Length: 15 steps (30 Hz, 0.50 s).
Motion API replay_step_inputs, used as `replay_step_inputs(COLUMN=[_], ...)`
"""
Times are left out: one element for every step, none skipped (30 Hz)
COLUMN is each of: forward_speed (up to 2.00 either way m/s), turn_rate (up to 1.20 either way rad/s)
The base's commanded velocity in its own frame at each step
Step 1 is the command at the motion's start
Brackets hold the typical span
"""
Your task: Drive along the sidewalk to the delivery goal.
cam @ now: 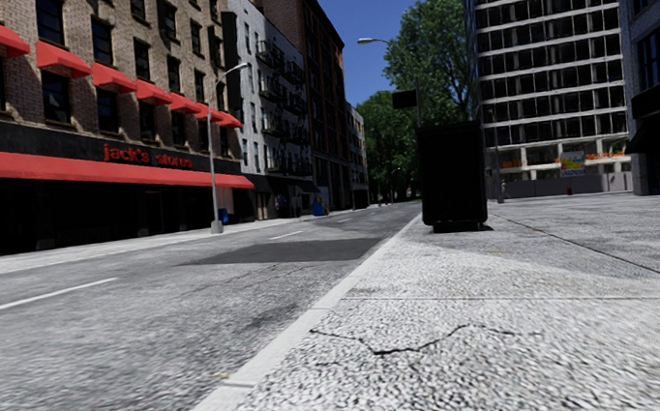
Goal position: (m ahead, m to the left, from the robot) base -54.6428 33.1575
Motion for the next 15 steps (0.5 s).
replay_step_inputs(forward_speed=[0.0, 0.0, 0.0, 0.0, 0.0, 0.0, 0.0, 0.0, 0.0, 0.0, 0.0, 0.0, 0.0, 0.0, 0.0], turn_rate=[-0.26, -0.26, -0.26, -0.26, -0.27, -0.31, -0.35, -0.35, -0.36, -0.37, -0.37, -0.37, -0.42, -0.57, -0.65])
